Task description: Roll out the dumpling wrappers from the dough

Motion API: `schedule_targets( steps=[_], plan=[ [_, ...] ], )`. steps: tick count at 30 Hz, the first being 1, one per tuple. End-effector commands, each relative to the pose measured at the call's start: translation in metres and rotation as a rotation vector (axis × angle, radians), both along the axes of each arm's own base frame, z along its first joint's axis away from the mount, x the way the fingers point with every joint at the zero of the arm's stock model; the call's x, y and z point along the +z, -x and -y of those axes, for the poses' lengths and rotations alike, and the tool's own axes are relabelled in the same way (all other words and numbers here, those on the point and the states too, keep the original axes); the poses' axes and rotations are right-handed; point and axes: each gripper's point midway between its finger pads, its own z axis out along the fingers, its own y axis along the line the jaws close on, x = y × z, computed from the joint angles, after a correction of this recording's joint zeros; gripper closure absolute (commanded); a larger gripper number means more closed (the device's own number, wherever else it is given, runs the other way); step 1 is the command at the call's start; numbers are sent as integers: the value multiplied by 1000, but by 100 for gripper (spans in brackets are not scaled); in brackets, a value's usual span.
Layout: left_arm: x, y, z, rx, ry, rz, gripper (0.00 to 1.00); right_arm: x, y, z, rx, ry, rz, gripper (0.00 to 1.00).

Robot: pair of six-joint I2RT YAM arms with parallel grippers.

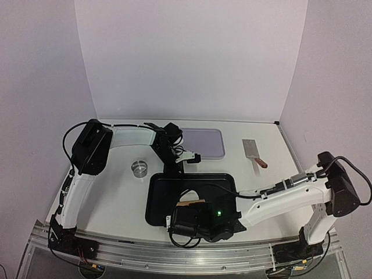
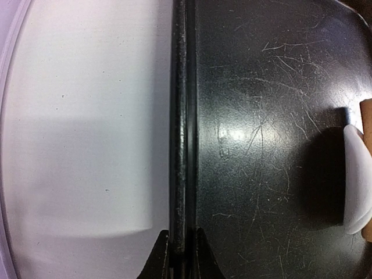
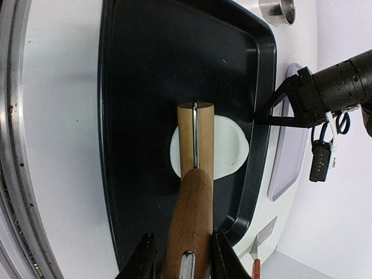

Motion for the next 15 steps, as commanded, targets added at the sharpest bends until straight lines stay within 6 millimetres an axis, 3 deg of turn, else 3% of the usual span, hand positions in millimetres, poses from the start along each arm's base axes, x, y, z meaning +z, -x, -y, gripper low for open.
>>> schedule_targets(
  steps=[1, 5, 8, 11, 15],
  plan=[
    [-33, -27, -1, 46, -54, 112, 100, -67, 36, 36, 30, 241, -309, 100],
    [-30, -29, 0, 49, -51, 118, 100, -66, 7, 20, 45, 236, -302, 100],
    [-29, -30, 1, 51, -50, 119, 100, -64, 0, 12, 62, 226, -309, 100],
    [-29, -30, 1, 49, -51, 122, 100, -66, 13, 16, 63, 221, -346, 100],
    [-30, -30, -1, 42, -58, 123, 100, -70, 50, 32, 63, 225, -379, 100]
  ],
)
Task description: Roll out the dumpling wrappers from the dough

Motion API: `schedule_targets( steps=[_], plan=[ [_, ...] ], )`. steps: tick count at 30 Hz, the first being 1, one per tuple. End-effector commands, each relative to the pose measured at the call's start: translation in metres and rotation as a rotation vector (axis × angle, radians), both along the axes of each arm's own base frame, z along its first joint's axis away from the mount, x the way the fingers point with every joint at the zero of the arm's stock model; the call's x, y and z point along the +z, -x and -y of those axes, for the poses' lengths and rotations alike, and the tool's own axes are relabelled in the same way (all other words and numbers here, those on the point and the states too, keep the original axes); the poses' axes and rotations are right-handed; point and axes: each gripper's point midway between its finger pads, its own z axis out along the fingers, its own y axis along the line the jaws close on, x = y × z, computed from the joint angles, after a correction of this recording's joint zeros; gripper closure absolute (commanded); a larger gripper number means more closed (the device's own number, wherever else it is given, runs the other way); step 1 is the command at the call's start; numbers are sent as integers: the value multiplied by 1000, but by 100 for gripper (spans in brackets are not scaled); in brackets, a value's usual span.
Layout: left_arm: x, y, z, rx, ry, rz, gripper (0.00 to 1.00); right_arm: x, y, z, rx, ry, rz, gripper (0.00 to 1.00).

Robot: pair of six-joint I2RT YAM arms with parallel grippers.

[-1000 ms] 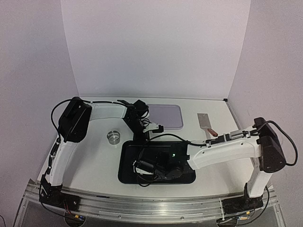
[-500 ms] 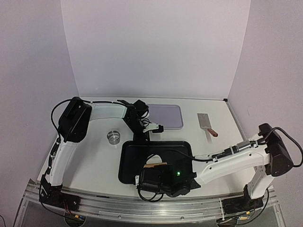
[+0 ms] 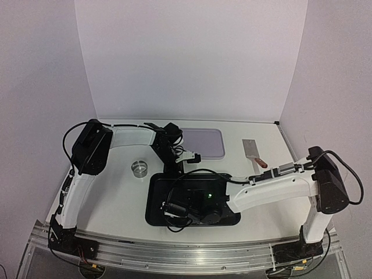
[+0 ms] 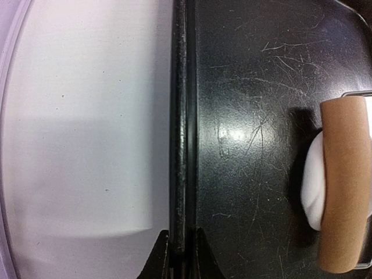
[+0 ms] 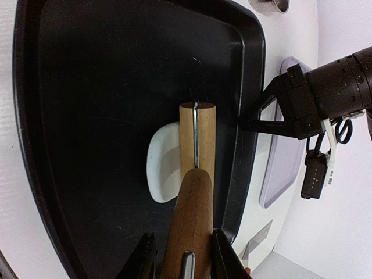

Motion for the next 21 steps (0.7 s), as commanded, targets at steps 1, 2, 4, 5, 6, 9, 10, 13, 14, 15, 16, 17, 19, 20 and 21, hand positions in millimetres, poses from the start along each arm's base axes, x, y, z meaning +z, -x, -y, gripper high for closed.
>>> schedule_targets(
  steps=[1, 2, 4, 5, 6, 9, 10, 13, 14, 15, 16, 17, 19, 20, 21],
  plan=[
    [-32, -29, -1, 40, -61, 123, 100, -70, 102, 52, 73, 198, -383, 100],
    [-32, -29, -1, 39, -62, 124, 100, -71, 109, 54, 67, 196, -391, 100],
    [-33, -29, -2, 38, -63, 122, 100, -70, 116, 59, 31, 187, -402, 100],
    [-33, -28, -2, 38, -63, 121, 100, -70, 117, 61, 17, 184, -401, 100],
    [-33, -28, -2, 38, -63, 120, 100, -70, 116, 62, 16, 187, -392, 100],
    [-34, -28, -2, 35, -64, 120, 100, -71, 105, 61, 39, 213, -354, 100],
    [-33, -28, -2, 35, -64, 121, 100, -71, 99, 59, 40, 214, -350, 100],
    [-32, -28, -2, 35, -63, 122, 100, -70, 77, 52, 65, 236, -323, 100],
    [-31, -28, -2, 35, -62, 124, 100, -70, 67, 51, 75, 252, -309, 100],
    [-31, -29, -2, 36, -61, 125, 100, -70, 59, 50, 77, 257, -302, 100],
    [-30, -29, -2, 36, -60, 125, 100, -69, 53, 48, 76, 257, -299, 100],
    [-29, -29, -2, 37, -59, 126, 100, -67, 49, 46, 74, 250, -301, 100],
    [-28, -29, -2, 36, -59, 128, 100, -66, 48, 45, 72, 242, -308, 100],
    [-28, -29, -2, 36, -58, 129, 100, -66, 51, 46, 68, 237, -315, 100],
    [-28, -29, -1, 35, -57, 130, 100, -67, 57, 49, 64, 238, -319, 100]
  ],
)
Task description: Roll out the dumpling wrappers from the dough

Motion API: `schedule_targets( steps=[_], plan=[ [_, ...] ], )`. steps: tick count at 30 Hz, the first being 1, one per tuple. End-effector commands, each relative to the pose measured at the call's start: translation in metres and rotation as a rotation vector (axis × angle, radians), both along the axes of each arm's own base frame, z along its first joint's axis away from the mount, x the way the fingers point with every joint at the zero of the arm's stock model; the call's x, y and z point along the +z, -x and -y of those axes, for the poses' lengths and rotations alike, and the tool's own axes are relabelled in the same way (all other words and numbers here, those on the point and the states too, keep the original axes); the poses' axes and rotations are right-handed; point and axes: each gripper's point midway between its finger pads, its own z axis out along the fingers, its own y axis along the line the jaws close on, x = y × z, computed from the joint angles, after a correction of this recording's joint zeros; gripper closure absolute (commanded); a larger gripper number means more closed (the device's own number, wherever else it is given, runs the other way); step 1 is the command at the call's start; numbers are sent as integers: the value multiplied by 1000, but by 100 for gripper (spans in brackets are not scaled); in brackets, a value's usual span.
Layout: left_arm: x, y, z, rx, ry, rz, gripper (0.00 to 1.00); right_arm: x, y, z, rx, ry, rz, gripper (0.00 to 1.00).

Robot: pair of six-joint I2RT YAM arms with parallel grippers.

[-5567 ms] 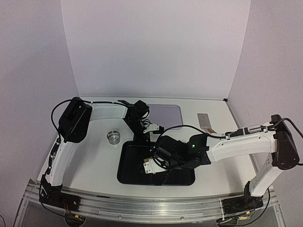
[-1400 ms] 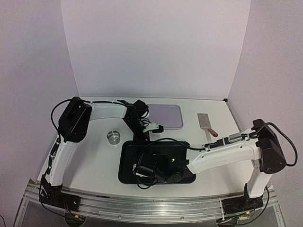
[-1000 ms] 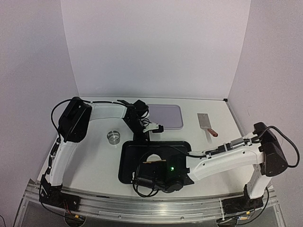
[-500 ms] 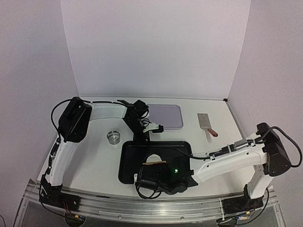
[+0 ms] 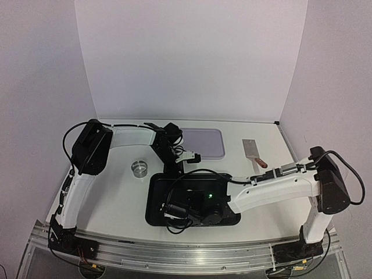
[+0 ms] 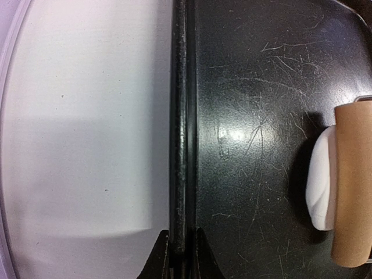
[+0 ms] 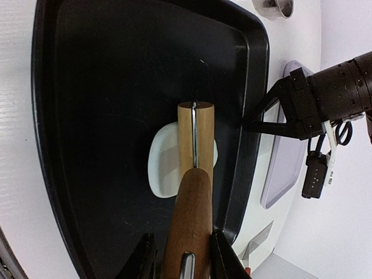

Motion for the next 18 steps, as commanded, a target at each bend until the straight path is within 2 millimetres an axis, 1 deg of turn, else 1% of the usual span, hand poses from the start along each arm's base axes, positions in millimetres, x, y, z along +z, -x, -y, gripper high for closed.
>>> schedule_targets(
  steps=[1, 4, 6, 8, 11, 13, 15, 18],
  plan=[
    [-28, -29, -2, 36, -59, 132, 100, -72, 54, 51, 41, 235, -316, 100],
    [-28, -29, -2, 36, -58, 132, 100, -78, 87, 61, 42, 259, -340, 100],
    [-28, -29, -2, 38, -58, 130, 100, -80, 105, 66, 21, 260, -356, 100],
    [-29, -29, -2, 37, -59, 129, 100, -81, 113, 69, -7, 255, -355, 100],
    [-31, -28, -2, 37, -61, 126, 100, -87, 109, 71, 3, 283, -327, 100],
    [-31, -28, -1, 39, -58, 124, 100, -93, 101, 69, 34, 323, -309, 100],
    [-31, -28, -1, 40, -57, 122, 100, -96, 87, 66, 31, 318, -312, 100],
    [-31, -27, -2, 37, -61, 122, 100, -90, 63, 60, 30, 282, -294, 100]
  ],
)
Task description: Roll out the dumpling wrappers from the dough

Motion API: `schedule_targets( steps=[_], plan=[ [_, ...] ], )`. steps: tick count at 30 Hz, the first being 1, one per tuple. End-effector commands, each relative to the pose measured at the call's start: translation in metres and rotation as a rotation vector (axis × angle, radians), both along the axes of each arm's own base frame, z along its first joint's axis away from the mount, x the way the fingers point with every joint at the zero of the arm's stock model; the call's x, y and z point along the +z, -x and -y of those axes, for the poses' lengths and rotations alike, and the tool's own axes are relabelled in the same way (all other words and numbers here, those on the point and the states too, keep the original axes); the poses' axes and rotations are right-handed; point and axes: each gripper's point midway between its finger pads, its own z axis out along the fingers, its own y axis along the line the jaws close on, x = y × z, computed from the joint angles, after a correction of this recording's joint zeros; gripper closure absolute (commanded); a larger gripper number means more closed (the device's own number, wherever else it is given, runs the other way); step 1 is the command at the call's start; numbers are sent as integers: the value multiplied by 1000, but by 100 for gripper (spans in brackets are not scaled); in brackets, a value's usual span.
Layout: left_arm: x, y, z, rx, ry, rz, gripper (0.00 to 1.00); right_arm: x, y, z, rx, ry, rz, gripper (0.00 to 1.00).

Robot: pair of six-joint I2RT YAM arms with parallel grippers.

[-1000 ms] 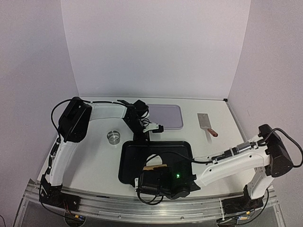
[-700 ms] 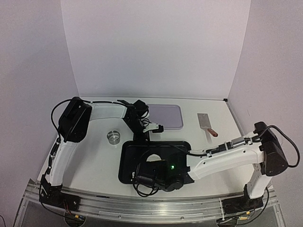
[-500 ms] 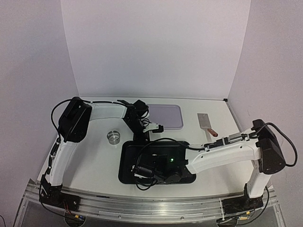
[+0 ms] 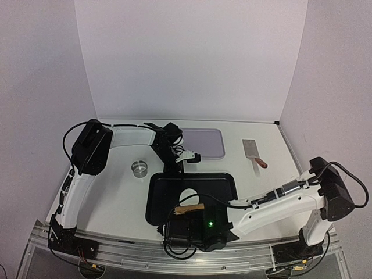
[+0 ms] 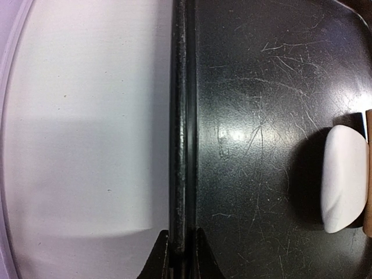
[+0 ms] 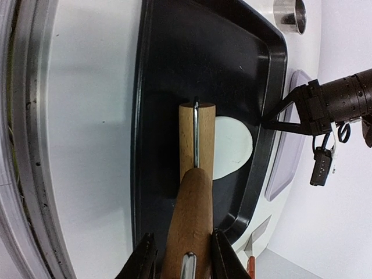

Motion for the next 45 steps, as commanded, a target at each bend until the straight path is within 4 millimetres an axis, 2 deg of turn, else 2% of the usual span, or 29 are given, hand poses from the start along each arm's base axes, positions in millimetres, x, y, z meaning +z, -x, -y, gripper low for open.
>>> schedule_targets(
  steps=[1, 4, 8, 14, 16, 19, 24, 26, 29, 37, 40, 43, 45],
  plan=[
    [-31, -27, -3, 37, -64, 120, 100, -73, 6, 51, -10, 250, -332, 100],
    [-31, -27, -3, 36, -64, 120, 100, -63, -4, 45, 0, 225, -319, 100],
    [-29, -28, -2, 42, -58, 122, 100, -49, 3, 40, -28, 148, -351, 100],
    [-30, -27, -3, 31, -62, 125, 100, -42, 28, 58, -57, 141, -373, 100],
    [-30, -27, -3, 24, -63, 130, 100, -30, 27, 63, -65, 137, -339, 100],
    [-29, -27, -3, 8, -64, 139, 100, 8, 11, 53, -25, 68, -247, 100],
    [-26, -26, -2, -21, -58, 147, 100, 75, -39, 36, 47, -2, -111, 100],
    [-25, -25, -2, -39, -56, 149, 100, 86, -49, 31, 100, 8, -94, 100],
    [-25, -21, -2, -74, -53, 139, 100, 86, -57, 21, 204, 25, -103, 100],
    [-27, -10, -1, -151, -49, 116, 100, 58, -83, -15, 367, 10, -120, 100],
    [-28, -8, -3, -160, -56, 113, 100, 52, -86, -30, 416, 1, -119, 100],
    [-28, -7, -3, -156, -57, 107, 100, 37, -84, -30, 439, 24, -148, 100],
    [-27, -7, -3, -156, -54, 104, 100, 19, -80, -16, 445, 73, -173, 100]
  ],
)
